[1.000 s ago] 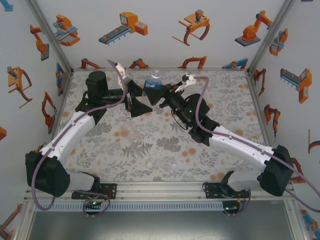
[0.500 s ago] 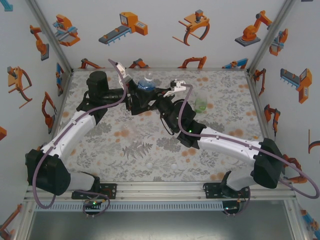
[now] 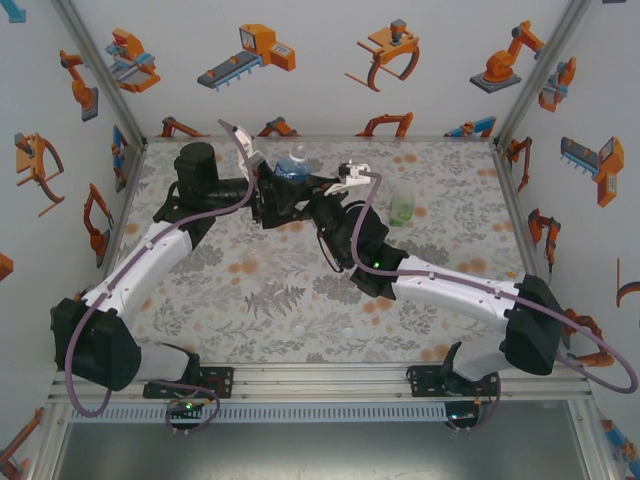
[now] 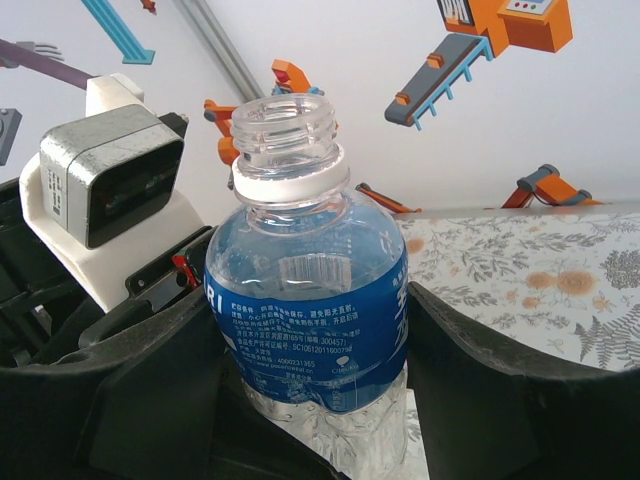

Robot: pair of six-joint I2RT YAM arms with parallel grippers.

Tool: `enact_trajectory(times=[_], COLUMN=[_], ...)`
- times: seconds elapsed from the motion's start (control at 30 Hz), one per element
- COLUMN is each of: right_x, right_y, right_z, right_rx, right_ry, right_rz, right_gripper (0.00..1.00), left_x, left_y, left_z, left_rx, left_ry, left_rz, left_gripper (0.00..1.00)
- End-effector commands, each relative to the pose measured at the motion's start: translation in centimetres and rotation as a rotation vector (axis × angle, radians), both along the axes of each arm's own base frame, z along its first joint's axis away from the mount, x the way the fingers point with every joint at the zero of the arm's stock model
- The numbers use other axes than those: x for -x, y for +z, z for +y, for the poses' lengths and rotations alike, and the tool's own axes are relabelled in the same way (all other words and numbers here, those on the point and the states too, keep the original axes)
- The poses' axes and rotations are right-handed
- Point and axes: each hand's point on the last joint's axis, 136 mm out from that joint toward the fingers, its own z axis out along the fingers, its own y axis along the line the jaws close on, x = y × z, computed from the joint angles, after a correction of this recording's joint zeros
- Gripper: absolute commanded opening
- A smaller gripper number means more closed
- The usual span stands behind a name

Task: Screw on the bottle caps

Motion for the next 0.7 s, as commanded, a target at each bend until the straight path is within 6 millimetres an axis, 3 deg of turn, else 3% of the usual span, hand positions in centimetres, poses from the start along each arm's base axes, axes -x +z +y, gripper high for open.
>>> enact_trajectory(times=[0.0, 0.1, 0.2, 0.33, 0.47, 0.67], right_x=[0.9, 1.4, 2.2, 2.9, 2.6, 4.7], right_y=[2.6, 3.0, 3.4, 3.9, 4.1, 5.6], right_z=[-1.2, -1.4, -1.5, -2.5, -3.8, -3.1], right_rx=[-0.059, -0.003, 0.065, 0.124, 0.116, 0.06], right_ry=[-0.018, -0.001, 0.053, 0.147, 0.265, 0.565], right_rz=[-0.035, -0.045, -0.061, -0.063, -0.079, -0.231], right_gripper=[0.48, 0.67, 0.79, 0.83, 0.82, 0.82], left_x=[0.1, 0.3, 0.4, 0.7, 2.4, 5.2], left_y=[0.5, 0.4, 0.6, 0.7, 1.4, 2.4], left_z=[0.3, 0.3, 0.3, 0.3, 0.2, 0.1], left_rx=[-0.009, -0.017, -0.017, -0.02, 0.007, 0.052], left_ry=[0.008, 0.002, -0.001, -0.019, -0.119, -0.272], left_rz=[-0.028, -0.031, -0.036, -0.038, -0.051, -0.072], left_gripper=[0.34, 0.28, 0.25, 0.25, 0.2, 0.18])
